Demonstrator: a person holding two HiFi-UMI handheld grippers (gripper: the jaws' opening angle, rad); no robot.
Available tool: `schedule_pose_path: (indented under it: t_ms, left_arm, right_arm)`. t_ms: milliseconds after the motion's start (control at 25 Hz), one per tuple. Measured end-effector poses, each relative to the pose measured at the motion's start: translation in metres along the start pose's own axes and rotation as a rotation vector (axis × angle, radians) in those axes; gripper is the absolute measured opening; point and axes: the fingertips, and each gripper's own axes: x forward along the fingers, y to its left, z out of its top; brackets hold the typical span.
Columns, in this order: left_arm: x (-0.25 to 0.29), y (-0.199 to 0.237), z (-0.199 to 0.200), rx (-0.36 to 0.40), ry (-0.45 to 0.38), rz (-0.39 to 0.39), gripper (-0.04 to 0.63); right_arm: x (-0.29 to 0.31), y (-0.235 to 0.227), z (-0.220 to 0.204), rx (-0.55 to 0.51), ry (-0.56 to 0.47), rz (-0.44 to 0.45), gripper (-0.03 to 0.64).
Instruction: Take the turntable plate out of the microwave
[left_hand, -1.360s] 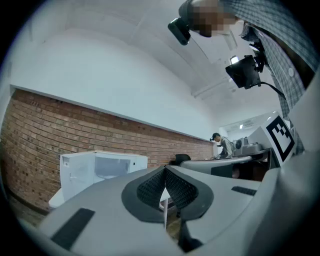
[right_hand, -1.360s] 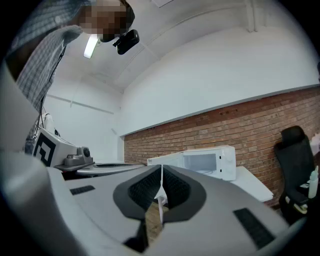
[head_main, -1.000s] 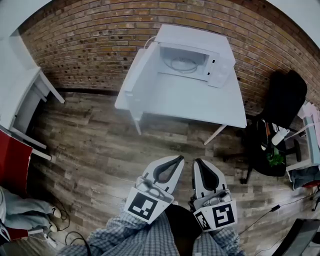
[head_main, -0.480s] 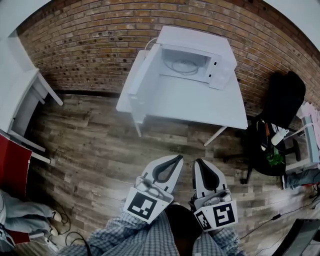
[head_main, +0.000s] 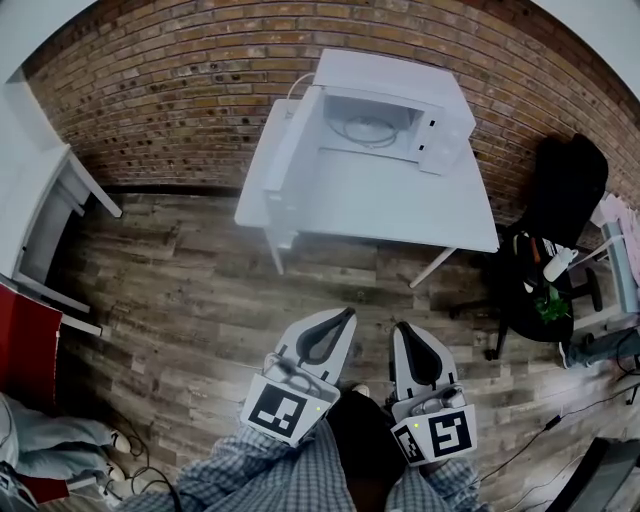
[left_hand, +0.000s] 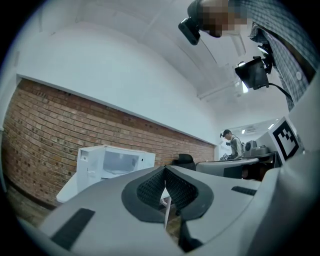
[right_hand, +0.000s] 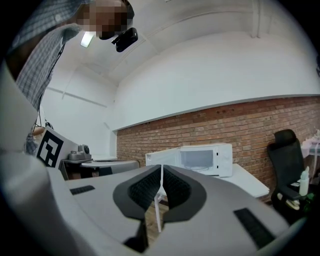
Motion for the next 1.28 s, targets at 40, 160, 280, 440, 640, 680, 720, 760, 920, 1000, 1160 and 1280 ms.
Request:
schedule_pose_path:
  t_ms: [40, 160, 280, 440, 640, 680, 720, 760, 920, 1000, 1160, 1280]
  left_arm:
    - [0.001, 0.002, 0.0, -0.001, 0.002, 0.002, 0.009]
    - [0.007, 0.011, -0.004, -0.007, 0.018, 0.019, 0.009]
    - [0.016, 0.022, -0.018, -0.008, 0.055, 0.044, 0.009]
    - [0.043, 0.035, -0.025, -0.014, 0.044, 0.07, 0.009]
    - [0.095, 0.052, -0.041, -0.004, 0.11, 0.096, 0.009]
    - [0.109, 0.055, -0.04, -0.002, 0.109, 0.1, 0.009]
    - [0.122, 0.057, -0.038, -0.004, 0.103, 0.105, 0.009]
    - [0.134, 0.058, -0.036, -0.004, 0.098, 0.109, 0.009]
    - [0.181, 0.062, -0.027, 0.014, 0.091, 0.119, 0.009]
    - [0.2, 0.068, -0.024, 0.021, 0.098, 0.128, 0.009]
    - [0.232, 0.076, -0.025, 0.021, 0.11, 0.143, 0.009]
    - [0.252, 0.082, -0.027, 0.011, 0.117, 0.149, 0.009]
  right_arm:
    - [0.001, -0.003, -0.001, 0.003, 0.005, -0.004, 0.025]
    - [0.007, -0.015, -0.007, 0.009, 0.024, -0.02, 0.025]
    - [0.017, -0.031, -0.012, 0.021, 0.03, -0.027, 0.026]
    - [0.04, -0.057, -0.02, 0.04, 0.026, -0.011, 0.025]
    - [0.083, -0.102, -0.014, 0.067, 0.009, 0.023, 0.026]
    - [0.092, -0.113, -0.01, 0.062, 0.006, 0.033, 0.025]
    - [0.1, -0.123, -0.007, 0.047, 0.005, 0.043, 0.025]
    - [0.106, -0.132, -0.003, 0.02, 0.008, 0.054, 0.025]
    - [0.13, -0.161, 0.008, -0.093, 0.013, 0.099, 0.025]
    - [0.144, -0.176, 0.012, -0.105, 0.009, 0.106, 0.026]
    - [0.162, -0.205, 0.013, -0.036, 0.008, 0.106, 0.025]
    - [0.174, -0.223, 0.014, -0.033, 0.017, 0.103, 0.025]
